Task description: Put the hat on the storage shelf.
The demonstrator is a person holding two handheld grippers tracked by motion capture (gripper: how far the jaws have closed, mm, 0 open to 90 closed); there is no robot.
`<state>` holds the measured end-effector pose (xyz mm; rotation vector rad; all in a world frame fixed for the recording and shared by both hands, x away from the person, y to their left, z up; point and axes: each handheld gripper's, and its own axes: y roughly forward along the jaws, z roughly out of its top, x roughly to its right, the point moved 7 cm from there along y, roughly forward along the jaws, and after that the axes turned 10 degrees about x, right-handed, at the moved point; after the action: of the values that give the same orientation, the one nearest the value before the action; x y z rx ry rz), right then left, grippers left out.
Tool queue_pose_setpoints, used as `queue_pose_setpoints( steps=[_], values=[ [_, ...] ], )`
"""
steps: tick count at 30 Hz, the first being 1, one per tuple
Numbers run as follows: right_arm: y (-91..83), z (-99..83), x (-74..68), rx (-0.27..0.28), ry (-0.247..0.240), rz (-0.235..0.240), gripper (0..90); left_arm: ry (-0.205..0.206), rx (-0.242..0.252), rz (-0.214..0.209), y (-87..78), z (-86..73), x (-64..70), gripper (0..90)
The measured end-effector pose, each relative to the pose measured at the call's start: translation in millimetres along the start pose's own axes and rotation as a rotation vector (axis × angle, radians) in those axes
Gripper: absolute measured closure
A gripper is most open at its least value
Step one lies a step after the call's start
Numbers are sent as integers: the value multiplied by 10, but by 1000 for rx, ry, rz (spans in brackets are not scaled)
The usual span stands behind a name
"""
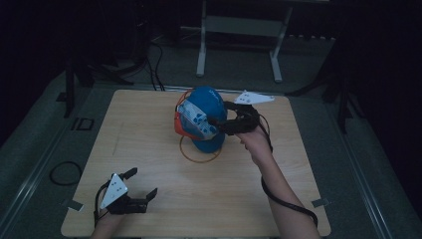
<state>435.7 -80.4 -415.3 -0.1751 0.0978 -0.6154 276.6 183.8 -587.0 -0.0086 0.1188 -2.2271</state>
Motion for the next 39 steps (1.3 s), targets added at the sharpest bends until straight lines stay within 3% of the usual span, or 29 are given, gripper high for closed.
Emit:
queue_pose_setpoints(
  steps=[11,28,35,39],
  values=[
    [-175,-241,-8,-22,-21,4,139,-3,-5,-8,14,-15,13,24],
    [-410,-678,-104,-32,-5,48,140,7,-13,-15,31,-32,24,24],
    [-515,-904,-151,-50,-19,58,140,10,-12,-29,32,-34,31,24],
    [-555,-1105,-173,-87,-15,67,140,11,-14,-31,35,-34,41,24]
  ],
)
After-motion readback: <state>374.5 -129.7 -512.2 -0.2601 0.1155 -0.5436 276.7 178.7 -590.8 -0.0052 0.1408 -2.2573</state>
